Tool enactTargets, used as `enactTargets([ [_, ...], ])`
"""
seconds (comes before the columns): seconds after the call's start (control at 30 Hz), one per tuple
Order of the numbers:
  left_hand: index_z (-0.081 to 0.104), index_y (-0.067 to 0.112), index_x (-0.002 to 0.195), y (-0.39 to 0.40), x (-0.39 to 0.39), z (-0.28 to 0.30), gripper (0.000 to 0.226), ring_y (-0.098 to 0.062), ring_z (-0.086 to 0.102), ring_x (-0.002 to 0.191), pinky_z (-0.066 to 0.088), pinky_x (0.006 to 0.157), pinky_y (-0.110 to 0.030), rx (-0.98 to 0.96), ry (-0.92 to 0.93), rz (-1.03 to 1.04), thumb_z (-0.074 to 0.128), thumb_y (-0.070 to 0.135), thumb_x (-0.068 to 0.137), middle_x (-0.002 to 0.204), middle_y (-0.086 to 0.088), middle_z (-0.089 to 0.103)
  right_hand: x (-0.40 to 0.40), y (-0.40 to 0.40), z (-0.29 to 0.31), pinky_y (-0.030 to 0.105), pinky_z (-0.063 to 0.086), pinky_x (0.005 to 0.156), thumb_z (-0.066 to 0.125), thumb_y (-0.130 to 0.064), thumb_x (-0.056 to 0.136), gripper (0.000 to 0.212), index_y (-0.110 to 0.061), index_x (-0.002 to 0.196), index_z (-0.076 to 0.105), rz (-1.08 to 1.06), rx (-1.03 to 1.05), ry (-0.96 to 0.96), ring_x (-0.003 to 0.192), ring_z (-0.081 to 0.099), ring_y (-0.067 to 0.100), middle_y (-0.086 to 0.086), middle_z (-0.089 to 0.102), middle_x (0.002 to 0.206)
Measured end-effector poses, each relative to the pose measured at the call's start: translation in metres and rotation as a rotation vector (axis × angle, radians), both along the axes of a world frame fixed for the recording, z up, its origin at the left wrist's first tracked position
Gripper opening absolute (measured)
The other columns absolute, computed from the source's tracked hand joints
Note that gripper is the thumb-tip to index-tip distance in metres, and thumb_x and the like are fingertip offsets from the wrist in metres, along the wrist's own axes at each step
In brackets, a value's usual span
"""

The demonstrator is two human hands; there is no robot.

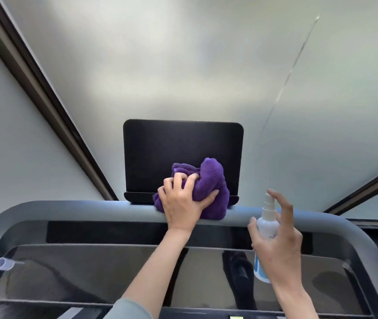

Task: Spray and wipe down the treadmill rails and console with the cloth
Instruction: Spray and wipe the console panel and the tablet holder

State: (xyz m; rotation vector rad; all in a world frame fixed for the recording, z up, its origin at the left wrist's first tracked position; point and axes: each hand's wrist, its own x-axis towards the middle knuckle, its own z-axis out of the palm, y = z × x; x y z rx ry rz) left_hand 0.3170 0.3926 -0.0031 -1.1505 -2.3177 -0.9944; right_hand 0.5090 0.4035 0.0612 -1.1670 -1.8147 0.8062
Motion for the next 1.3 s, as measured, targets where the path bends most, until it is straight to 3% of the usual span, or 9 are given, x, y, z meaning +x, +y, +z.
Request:
enactTargets([
  [0.27, 0.069, 0.016, 0.101, -0.062, -0.083, 0.006, 0.063, -0.034, 0.052, 0.090, 0.040, 0.075, -0.046, 0.006, -0.117, 0.210, 0.053, 0.070, 0.074, 0.099, -0.007, 0.061, -0.009, -0.007, -0.003, 0.024, 0.046, 0.051, 0.070, 0.007, 0.081, 0.069, -0.037, 0.127, 0.044, 0.077, 0.032, 0.027, 0.042, 0.044, 0.023, 0.011, 0.046, 0.050],
  [0.53, 0.067, 0.019, 0.103, -0.006, 0.007, 0.005, 0.068, -0.031, 0.052, 0.101, 0.039, 0.083, -0.045, -0.005, -0.116, 0.110, 0.061, 0.074, 0.065, 0.109, -0.003, 0.061, 0.000, -0.007, -0.009, 0.020, 0.045, 0.050, 0.071, 0.006, 0.081, 0.069, -0.037, 0.127, 0.045, 0.052, 0.017, 0.030, 0.044, 0.048, 0.022, 0.006, 0.048, 0.050],
  [0.73, 0.069, 0.016, 0.095, -0.003, -0.002, 0.012, 0.041, -0.031, 0.058, 0.083, 0.046, 0.086, -0.046, 0.057, -0.162, -0.006, 0.085, 0.034, 0.062, 0.092, -0.002, 0.065, -0.009, -0.010, -0.010, 0.022, 0.044, 0.051, 0.069, 0.006, 0.082, 0.068, -0.036, 0.128, 0.044, 0.072, 0.008, 0.015, 0.043, 0.042, 0.019, 0.007, 0.044, 0.048],
  [0.83, 0.069, 0.014, 0.096, -0.021, -0.022, 0.014, 0.043, -0.031, 0.056, 0.075, 0.045, 0.073, -0.040, 0.043, -0.151, 0.008, 0.088, 0.027, 0.059, 0.090, -0.004, 0.065, -0.019, -0.011, -0.011, 0.021, 0.043, 0.050, 0.068, 0.007, 0.082, 0.067, -0.036, 0.127, 0.044, 0.093, 0.011, 0.014, 0.042, 0.038, 0.014, -0.002, 0.037, 0.048],
  [0.93, 0.068, 0.011, 0.099, -0.050, -0.059, 0.012, 0.042, -0.033, 0.056, 0.079, 0.045, 0.075, -0.043, 0.079, -0.125, 0.100, 0.087, 0.025, 0.063, 0.094, -0.008, 0.065, -0.026, -0.011, -0.011, 0.023, 0.044, 0.051, 0.068, 0.008, 0.082, 0.067, -0.035, 0.128, 0.044, 0.112, 0.016, 0.010, 0.042, 0.036, 0.012, -0.009, 0.031, 0.048],
  [1.07, 0.064, 0.012, 0.103, -0.073, -0.099, 0.010, 0.041, -0.037, 0.054, 0.090, 0.045, 0.081, -0.049, 0.135, -0.193, 0.223, 0.082, 0.028, 0.070, 0.104, -0.010, 0.063, -0.027, -0.008, -0.012, 0.018, 0.040, 0.048, 0.068, 0.008, 0.081, 0.066, -0.033, 0.129, 0.045, 0.118, 0.030, 0.003, 0.041, 0.034, 0.012, -0.011, 0.028, 0.046],
  [1.17, 0.062, 0.013, 0.107, -0.061, -0.083, 0.006, 0.050, -0.037, 0.052, 0.097, 0.043, 0.082, -0.048, 0.135, -0.221, 0.260, 0.081, 0.040, 0.070, 0.109, -0.009, 0.059, -0.025, -0.007, -0.012, 0.018, 0.039, 0.048, 0.068, 0.008, 0.082, 0.067, -0.034, 0.128, 0.044, 0.113, 0.029, -0.007, 0.042, 0.034, 0.012, -0.009, 0.030, 0.049],
  [1.3, 0.066, 0.019, 0.102, -0.021, -0.028, 0.008, 0.045, -0.031, 0.053, 0.092, 0.043, 0.077, -0.042, 0.065, -0.073, 0.063, 0.070, 0.053, 0.072, 0.105, -0.003, 0.062, -0.022, -0.008, -0.011, 0.017, 0.040, 0.048, 0.068, 0.007, 0.082, 0.066, -0.034, 0.128, 0.043, 0.111, 0.031, -0.013, 0.042, 0.036, 0.012, -0.009, 0.033, 0.049],
])
